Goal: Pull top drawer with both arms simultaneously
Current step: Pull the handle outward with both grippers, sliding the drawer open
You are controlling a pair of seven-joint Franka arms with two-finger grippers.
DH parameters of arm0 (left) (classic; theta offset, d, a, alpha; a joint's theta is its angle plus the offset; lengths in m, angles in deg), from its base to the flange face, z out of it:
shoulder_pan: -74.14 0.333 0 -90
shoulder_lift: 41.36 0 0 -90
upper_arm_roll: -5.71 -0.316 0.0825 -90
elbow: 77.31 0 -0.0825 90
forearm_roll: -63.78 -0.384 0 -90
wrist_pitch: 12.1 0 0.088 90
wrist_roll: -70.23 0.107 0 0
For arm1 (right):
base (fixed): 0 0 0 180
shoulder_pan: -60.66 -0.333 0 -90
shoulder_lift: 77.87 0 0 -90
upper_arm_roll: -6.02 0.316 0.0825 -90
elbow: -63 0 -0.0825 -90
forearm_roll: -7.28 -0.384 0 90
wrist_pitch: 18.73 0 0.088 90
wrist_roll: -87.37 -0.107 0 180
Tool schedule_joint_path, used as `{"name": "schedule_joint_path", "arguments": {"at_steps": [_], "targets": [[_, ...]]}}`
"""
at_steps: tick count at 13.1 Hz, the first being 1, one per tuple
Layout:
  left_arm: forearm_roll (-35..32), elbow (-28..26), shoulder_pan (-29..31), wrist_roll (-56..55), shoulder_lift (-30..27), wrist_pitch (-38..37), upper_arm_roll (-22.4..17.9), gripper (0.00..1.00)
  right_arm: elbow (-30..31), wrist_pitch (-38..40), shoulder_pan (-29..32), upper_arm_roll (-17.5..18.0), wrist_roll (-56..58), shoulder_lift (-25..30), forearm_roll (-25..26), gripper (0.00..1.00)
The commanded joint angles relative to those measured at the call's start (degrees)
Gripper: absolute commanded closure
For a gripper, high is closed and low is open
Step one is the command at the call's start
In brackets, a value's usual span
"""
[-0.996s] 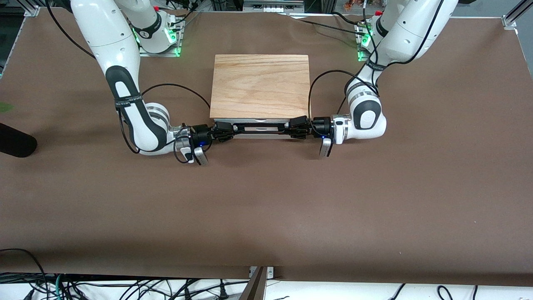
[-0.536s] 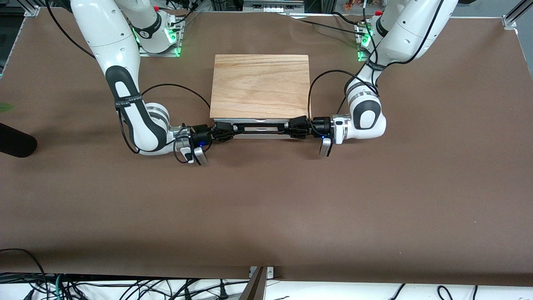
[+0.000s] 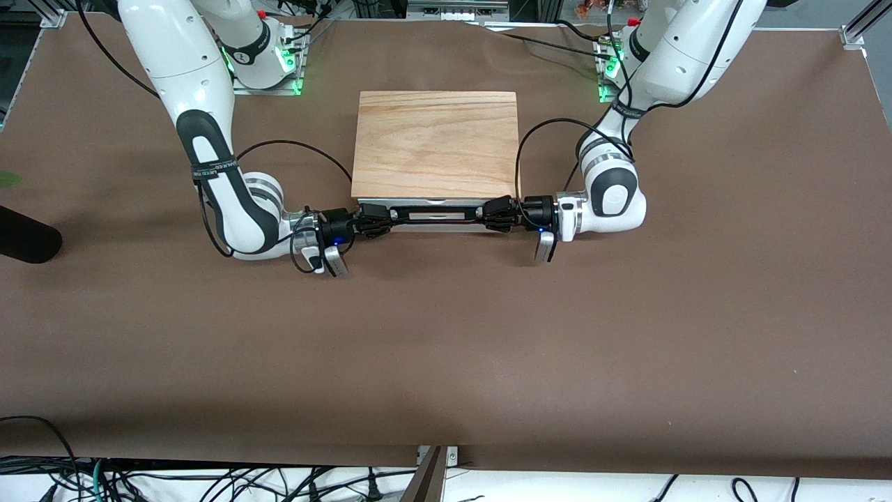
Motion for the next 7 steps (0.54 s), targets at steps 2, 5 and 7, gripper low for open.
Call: {"name": "schedule_joint_path", "arguments": {"at_steps": [2,5,7], "targets": [[1.09,-2.22,-0.08,2.94,1.56,0.06,0.7,1.0,-2.25,0.18,0.84,0.18,-4.77,1.48,-1.24,1.0],[1.09,-1.09,0.53,2.94,2.26,-0.38,0.61,1.0,-5.5,0.27,1.45,-0.09,-5.75,-0.44,-1.24,1.0],[1.09,0.14,0.97,2.94,3.23,-0.56,0.44,1.0,-7.61,0.1,1.71,-0.09,-5.93,-1.85,-1.24,1.0]]}}
